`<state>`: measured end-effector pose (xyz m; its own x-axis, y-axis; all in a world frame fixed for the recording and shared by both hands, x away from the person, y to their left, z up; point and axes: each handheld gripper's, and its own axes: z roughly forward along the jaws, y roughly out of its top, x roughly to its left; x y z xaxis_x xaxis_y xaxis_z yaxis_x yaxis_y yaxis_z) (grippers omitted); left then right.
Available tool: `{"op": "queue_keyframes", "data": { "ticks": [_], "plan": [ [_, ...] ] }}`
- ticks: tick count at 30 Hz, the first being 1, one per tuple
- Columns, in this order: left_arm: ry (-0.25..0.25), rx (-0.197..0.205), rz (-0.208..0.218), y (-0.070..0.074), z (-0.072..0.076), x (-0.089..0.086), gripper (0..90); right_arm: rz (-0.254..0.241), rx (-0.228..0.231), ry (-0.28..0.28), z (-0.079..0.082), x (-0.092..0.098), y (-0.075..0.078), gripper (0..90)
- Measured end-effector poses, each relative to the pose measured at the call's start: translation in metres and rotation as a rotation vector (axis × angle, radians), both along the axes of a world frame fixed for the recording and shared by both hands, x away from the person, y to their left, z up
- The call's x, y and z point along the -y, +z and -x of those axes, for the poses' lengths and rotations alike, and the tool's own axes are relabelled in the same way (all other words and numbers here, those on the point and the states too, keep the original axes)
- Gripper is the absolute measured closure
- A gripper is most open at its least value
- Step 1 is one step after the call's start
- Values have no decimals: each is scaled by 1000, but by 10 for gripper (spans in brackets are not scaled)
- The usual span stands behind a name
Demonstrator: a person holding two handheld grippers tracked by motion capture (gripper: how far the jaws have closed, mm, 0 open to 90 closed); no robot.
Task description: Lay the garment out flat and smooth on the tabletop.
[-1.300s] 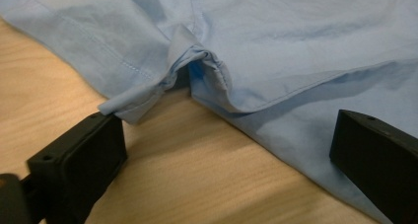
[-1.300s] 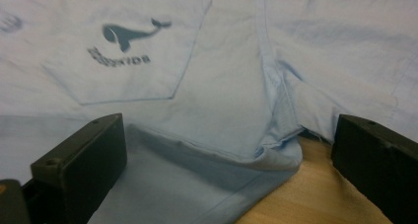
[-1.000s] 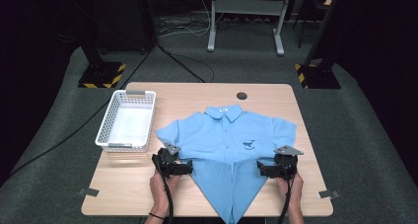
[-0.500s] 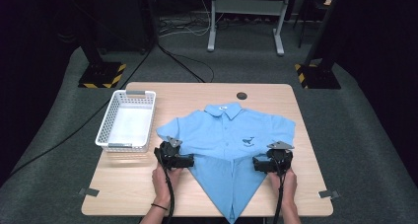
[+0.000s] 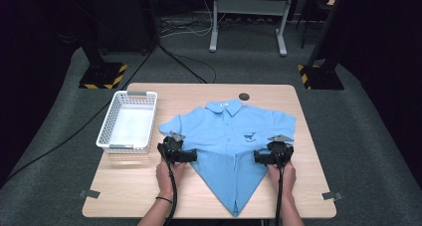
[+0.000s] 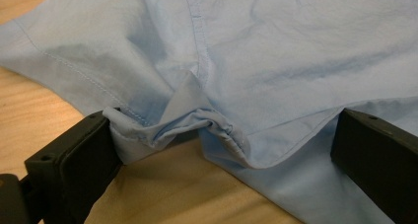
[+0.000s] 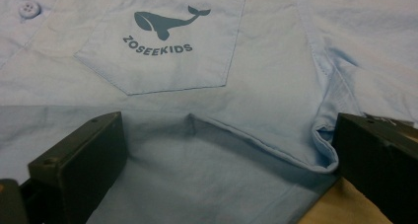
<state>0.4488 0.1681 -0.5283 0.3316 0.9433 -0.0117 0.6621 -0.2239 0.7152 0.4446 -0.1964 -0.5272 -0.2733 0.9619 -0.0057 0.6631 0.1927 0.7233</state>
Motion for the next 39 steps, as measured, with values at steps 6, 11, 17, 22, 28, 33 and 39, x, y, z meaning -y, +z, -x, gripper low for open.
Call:
{"op": "queue_keyframes", "data": {
  "ticks": [6, 11, 17, 22, 28, 33, 39],
  "plan": [
    [2, 0, 2, 0, -1, 0, 1, 1, 0, -12, -3, 0, 0, 0],
    [2, 0, 3, 0, -1, 0, 1, 4, -1, -24, -1, -1, 1, 0],
    [0, -1, 3, 0, -1, 0, 2, -30, 24, -16, 11, -13, 10, 0],
    [0, -1, 3, 0, -1, 0, 2, -35, 55, 49, 17, -43, 25, 8],
    [-1, -1, 4, 0, -1, 0, 2, -21, -38, 100, 12, -73, 17, 21],
    [-2, -1, 4, 0, -1, 0, 3, 17, -56, 83, 13, -76, 6, 78],
    [-3, -1, 4, 0, -1, 0, 3, 13, -26, 101, 19, -70, 7, 232]
  ]
}}
